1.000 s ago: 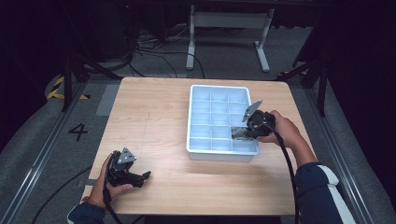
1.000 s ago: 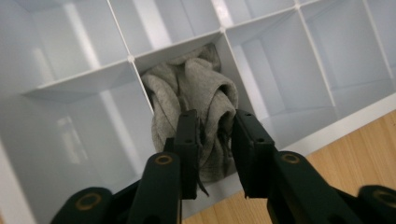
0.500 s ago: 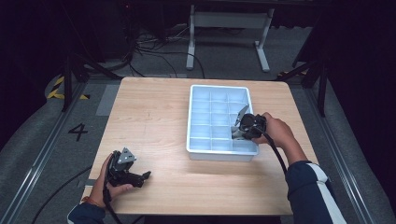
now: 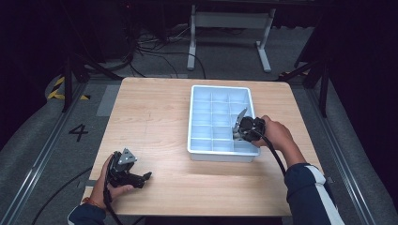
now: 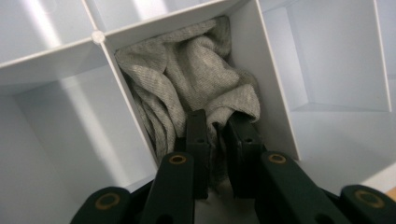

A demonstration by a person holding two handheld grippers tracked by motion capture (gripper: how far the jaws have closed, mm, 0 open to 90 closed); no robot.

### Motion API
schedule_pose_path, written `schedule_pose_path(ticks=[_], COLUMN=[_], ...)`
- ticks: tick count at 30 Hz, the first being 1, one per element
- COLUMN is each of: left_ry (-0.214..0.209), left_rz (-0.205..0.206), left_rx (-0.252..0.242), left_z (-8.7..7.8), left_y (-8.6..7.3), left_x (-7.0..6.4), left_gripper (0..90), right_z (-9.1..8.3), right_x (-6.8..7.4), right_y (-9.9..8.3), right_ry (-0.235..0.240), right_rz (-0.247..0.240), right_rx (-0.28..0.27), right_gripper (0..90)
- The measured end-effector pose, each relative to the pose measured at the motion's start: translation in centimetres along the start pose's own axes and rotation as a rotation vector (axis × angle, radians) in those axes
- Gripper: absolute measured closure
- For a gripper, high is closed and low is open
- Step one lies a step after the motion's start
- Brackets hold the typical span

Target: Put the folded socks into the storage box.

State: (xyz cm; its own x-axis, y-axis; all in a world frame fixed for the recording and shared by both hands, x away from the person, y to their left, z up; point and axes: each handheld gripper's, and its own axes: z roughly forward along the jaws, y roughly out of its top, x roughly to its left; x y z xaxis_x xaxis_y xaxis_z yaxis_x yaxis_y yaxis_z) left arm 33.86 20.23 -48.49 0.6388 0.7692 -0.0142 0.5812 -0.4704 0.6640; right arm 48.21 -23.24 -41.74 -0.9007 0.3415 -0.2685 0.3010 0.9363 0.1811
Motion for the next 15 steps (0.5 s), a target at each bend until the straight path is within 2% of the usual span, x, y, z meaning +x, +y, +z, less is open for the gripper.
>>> schedule_pose_path(ticks=[9, 15], left_ry=[0.0, 0.0], left_rz=[0.0, 0.0], left_rx=[0.0, 0.0], left_z=[0.0, 0.0], left_y=[0.0, 0.0], left_x=[0.0, 0.0], left_gripper=[1.4, 1.4], right_z=[-0.31, -0.94], right_x=[-0.07, -0.14], right_y=[-0.34, -0.72], right_ry=[0.009, 0.014], right_rz=[0.019, 0.029], right_rx=[-0.032, -0.077], right_gripper=[79.1, 76.4])
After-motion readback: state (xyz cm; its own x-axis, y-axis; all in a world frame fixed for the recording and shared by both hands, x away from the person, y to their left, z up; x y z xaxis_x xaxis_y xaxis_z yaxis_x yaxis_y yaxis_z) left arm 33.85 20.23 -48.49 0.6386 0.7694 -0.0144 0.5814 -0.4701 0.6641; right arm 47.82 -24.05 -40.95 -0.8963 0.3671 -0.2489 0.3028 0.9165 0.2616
